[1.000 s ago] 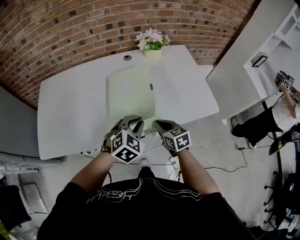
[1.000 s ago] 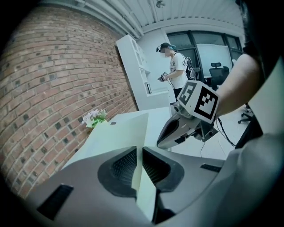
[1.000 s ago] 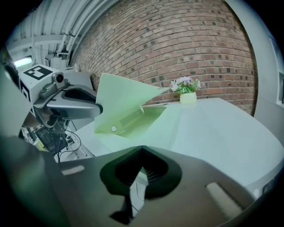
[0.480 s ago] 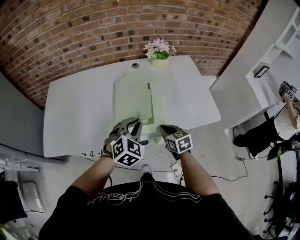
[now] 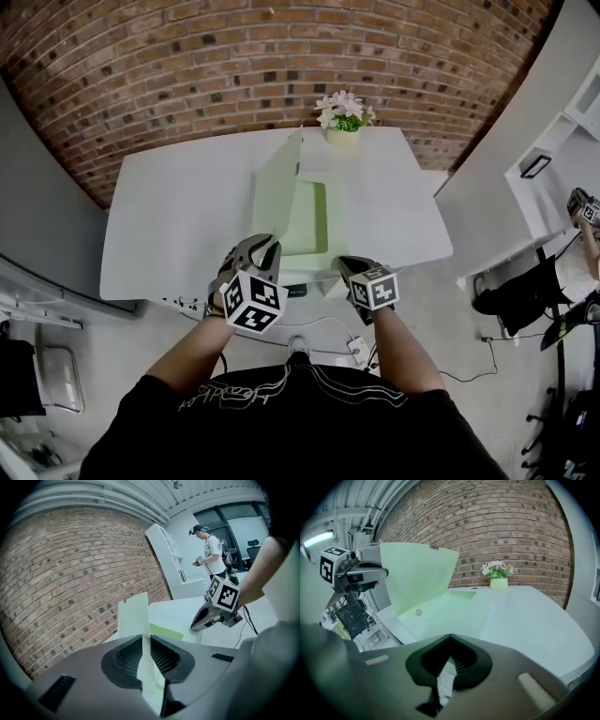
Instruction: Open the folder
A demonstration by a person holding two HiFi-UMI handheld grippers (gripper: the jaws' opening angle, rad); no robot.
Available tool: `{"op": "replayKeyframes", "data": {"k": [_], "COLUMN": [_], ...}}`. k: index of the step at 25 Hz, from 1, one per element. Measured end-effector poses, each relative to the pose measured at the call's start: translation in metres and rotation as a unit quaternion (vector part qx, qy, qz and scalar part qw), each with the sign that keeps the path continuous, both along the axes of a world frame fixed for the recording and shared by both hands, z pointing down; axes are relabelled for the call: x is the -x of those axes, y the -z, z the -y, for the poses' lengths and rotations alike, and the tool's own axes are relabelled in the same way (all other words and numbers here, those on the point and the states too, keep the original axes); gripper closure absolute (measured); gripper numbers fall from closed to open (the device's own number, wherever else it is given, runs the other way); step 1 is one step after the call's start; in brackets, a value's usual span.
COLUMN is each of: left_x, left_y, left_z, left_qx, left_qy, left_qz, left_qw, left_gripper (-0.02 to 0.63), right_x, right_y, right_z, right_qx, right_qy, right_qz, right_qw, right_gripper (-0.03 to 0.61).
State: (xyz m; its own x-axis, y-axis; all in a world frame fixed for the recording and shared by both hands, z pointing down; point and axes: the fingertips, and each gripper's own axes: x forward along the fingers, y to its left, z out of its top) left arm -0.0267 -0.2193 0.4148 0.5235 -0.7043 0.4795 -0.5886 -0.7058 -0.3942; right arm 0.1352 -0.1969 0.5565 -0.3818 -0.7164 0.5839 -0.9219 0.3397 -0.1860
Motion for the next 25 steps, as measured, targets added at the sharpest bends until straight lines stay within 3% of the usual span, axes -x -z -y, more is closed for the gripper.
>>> {"op": "replayKeyframes", "data": {"k": [9,15,20,25], "left_x": [0.045,0.078,0.104,0.133], "left_y": [0.006,0.007,0.003,-0.007], "left_z": [0.01,0.019,0.024,0.03], "left_qx": [0.043,0.084,0.104,0.128], "left_qy": [0.08,0.123,0.153,0.194], "left_qz": [-0.068,-0.138,-0.162,-0.199], "left_qw": [0.9936,0.9792,0.9693,0.9521], "left_gripper": [0.583,0.583,0.583,0.583], "right_x": [-0.002,-0.001,-0.006,-0.006], "right_y": [-0.001,-0.001,0.001,0.001], "right_z": [-0.002,-0.002,-0.003,-0.003], "right_qx": [0.002,0.002,-0.001,-0.003], "right_qy": [0.003,0.008,0.01,0.012], "right_qz": [0.001,0.002,-0.002,-0.005], "right_qw": [1.0,1.0,1.0,1.0], "right_gripper": [0.577,0.577,0.577,0.577]}}
